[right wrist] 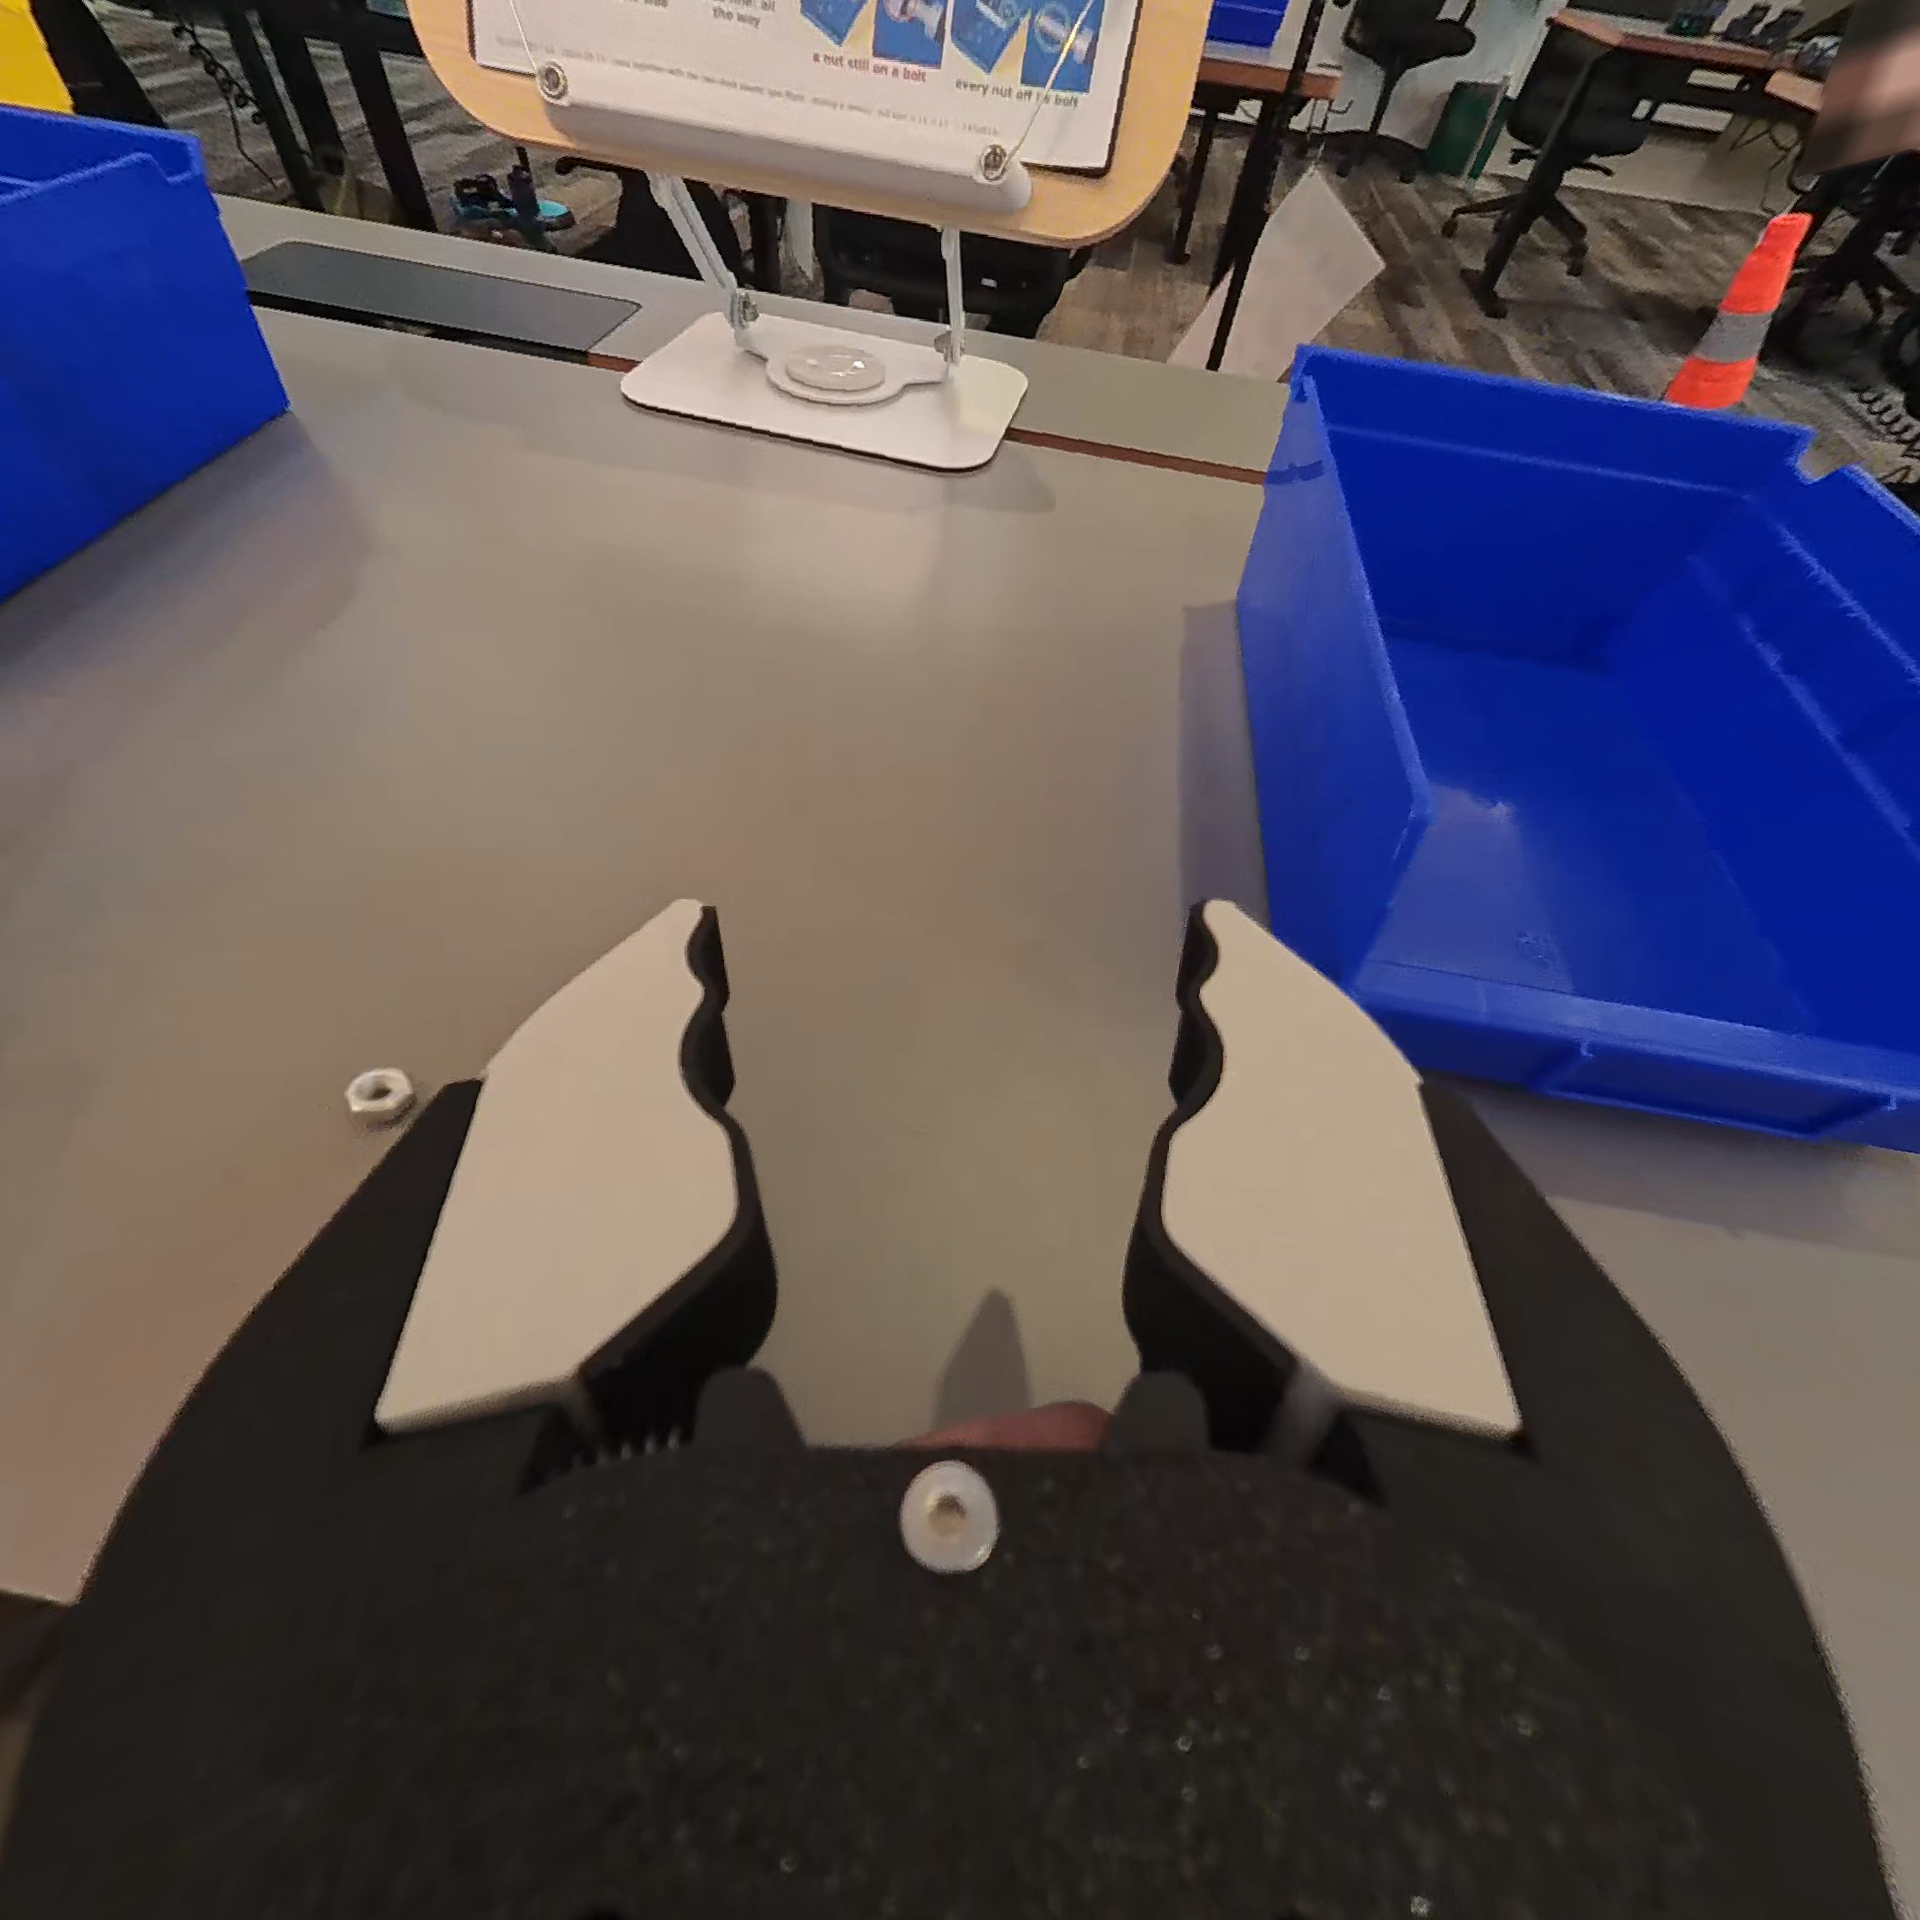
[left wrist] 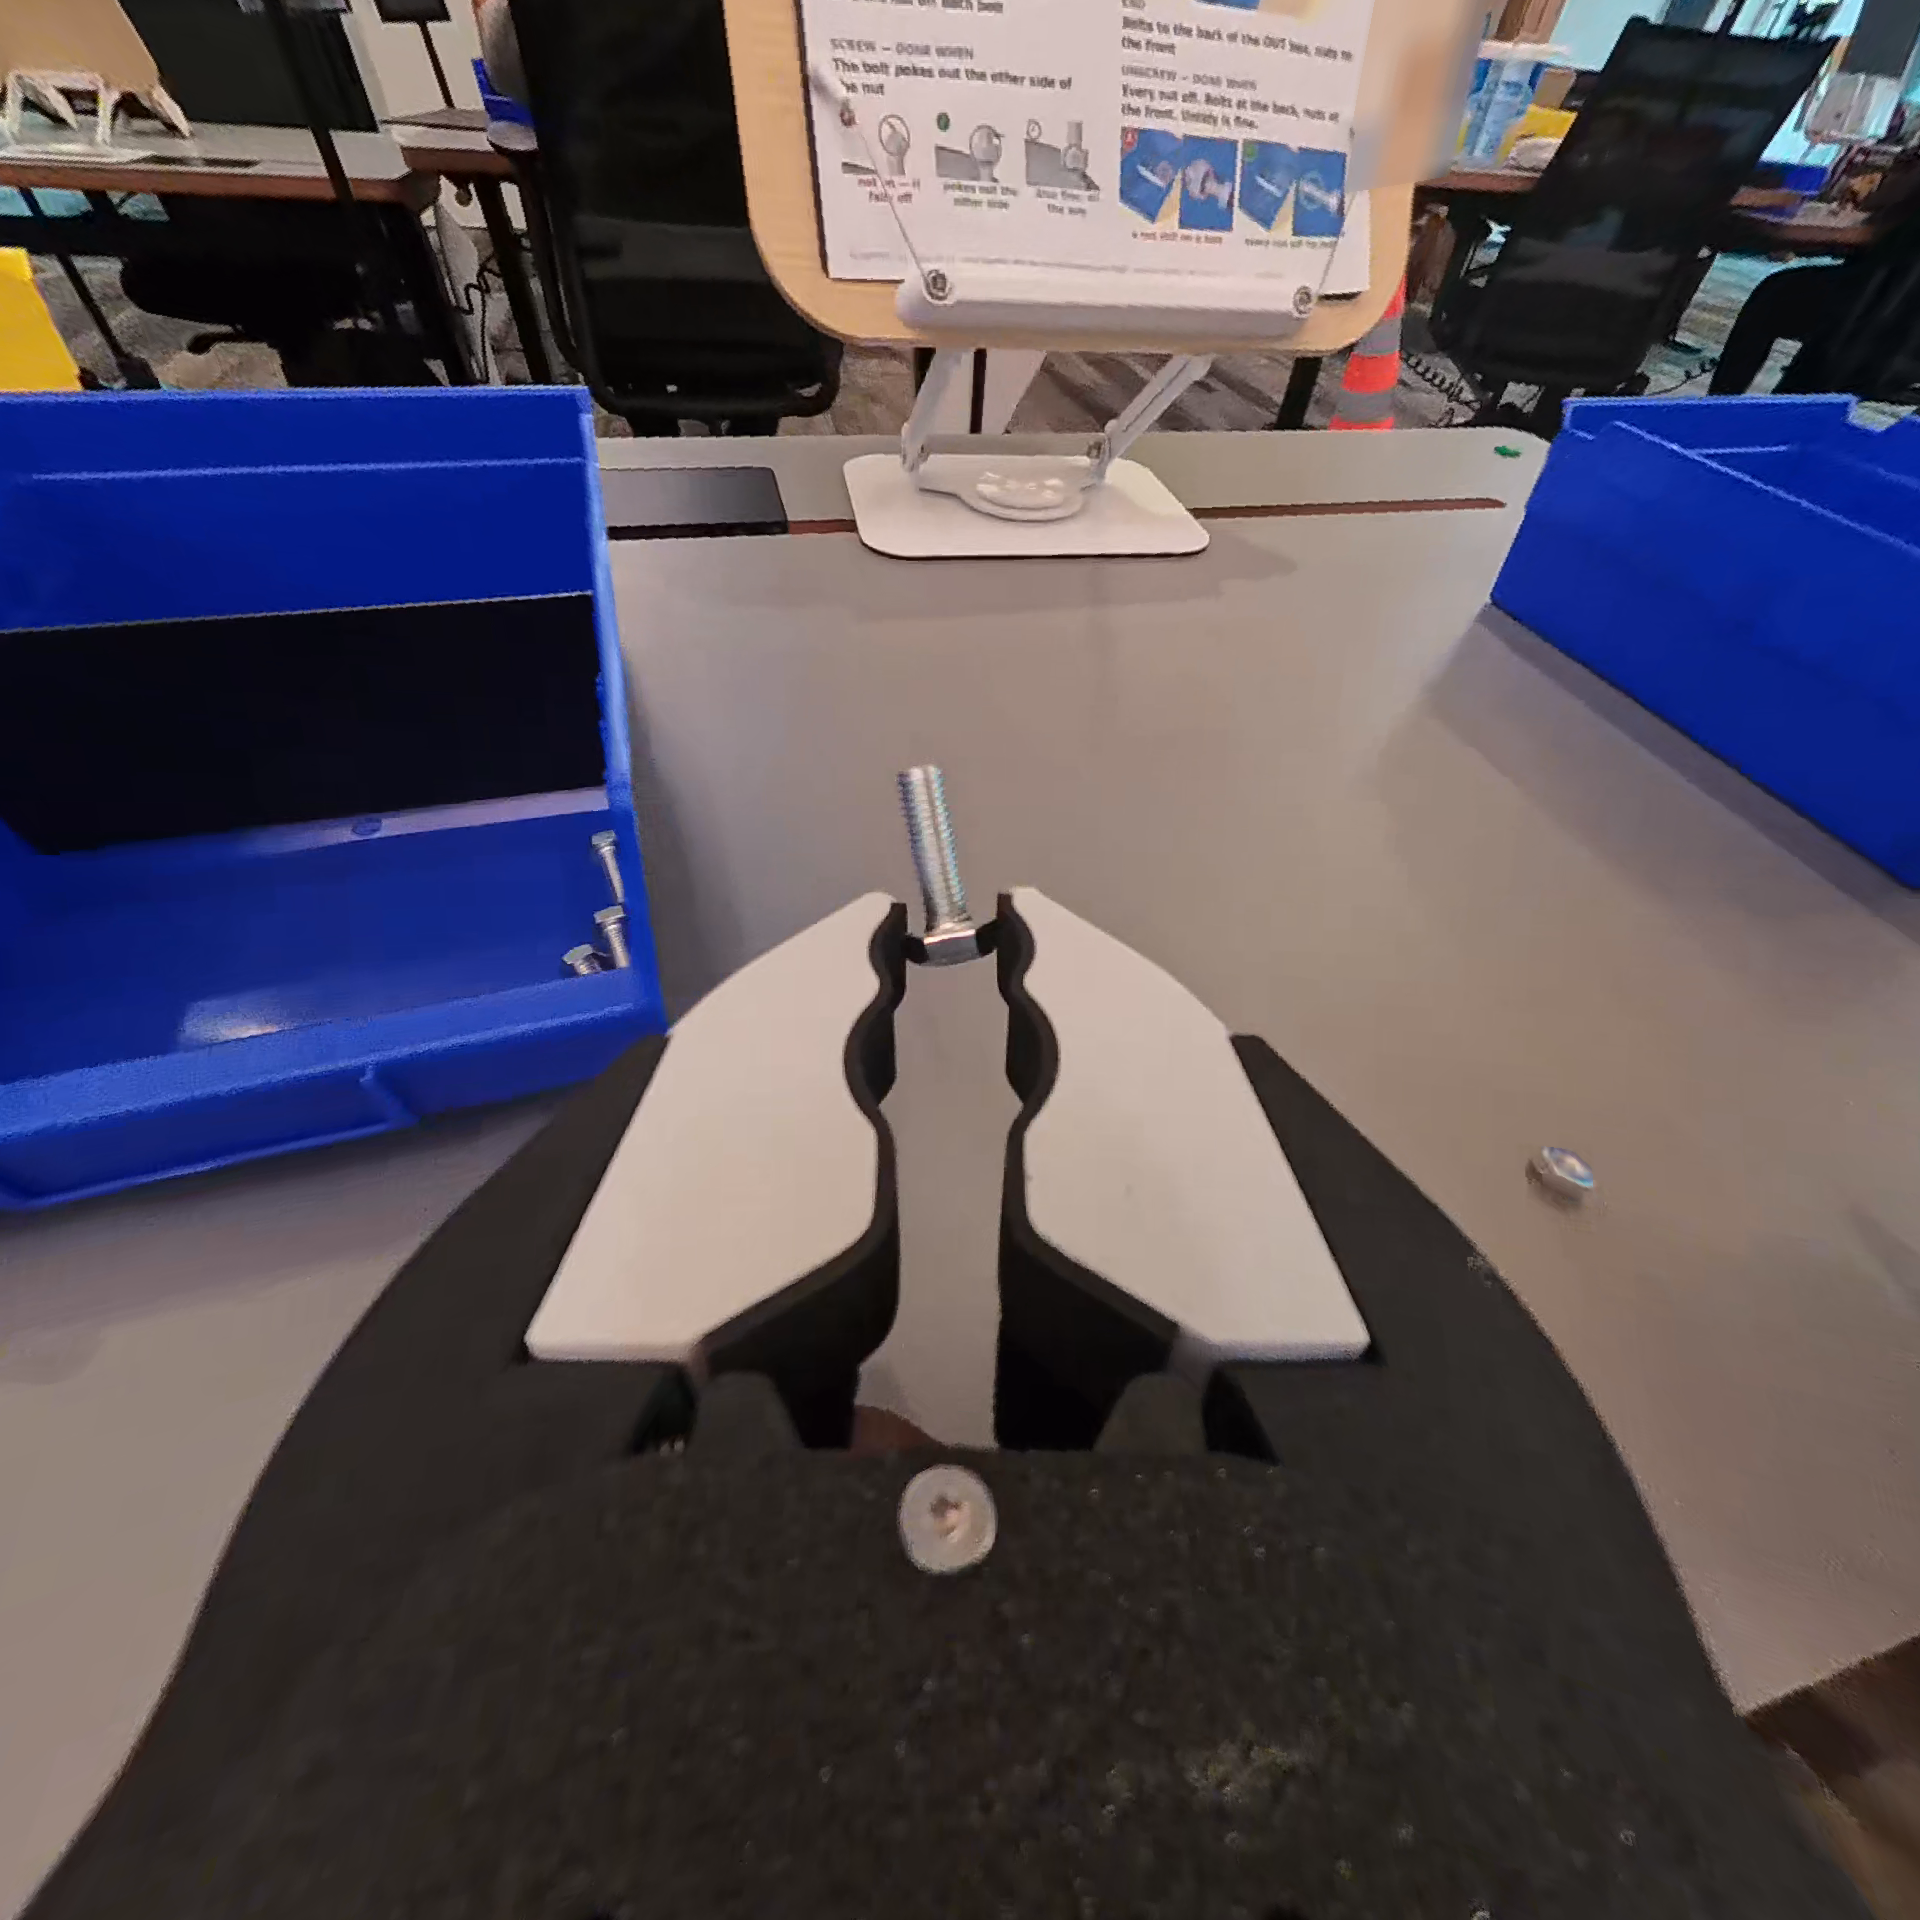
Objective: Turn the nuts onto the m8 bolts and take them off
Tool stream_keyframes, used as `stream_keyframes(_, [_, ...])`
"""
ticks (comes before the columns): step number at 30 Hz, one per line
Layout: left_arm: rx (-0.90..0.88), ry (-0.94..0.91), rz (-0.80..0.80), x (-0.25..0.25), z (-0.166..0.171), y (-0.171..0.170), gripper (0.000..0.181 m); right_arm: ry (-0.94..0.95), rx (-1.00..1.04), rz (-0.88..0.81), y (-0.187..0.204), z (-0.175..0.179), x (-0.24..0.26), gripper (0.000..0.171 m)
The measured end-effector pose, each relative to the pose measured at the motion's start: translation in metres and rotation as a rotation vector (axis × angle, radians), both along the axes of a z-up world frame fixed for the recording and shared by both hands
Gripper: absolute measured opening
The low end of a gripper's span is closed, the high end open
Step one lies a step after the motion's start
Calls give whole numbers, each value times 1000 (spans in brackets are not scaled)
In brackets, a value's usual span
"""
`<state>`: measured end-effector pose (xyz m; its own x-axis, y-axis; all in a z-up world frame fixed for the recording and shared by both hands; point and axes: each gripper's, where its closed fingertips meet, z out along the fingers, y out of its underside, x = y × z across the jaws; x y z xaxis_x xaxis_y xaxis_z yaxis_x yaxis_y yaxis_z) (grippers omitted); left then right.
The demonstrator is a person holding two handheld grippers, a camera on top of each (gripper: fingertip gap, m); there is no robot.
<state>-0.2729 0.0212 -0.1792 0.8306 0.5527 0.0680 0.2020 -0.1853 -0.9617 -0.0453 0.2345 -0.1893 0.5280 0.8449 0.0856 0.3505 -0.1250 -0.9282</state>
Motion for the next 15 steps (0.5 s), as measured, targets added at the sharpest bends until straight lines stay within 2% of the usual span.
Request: stream_keyframes(15, [-16, 0, -44, 9, 0, 5, 16, -29, -24, 35, -9, -1, -4, 81])
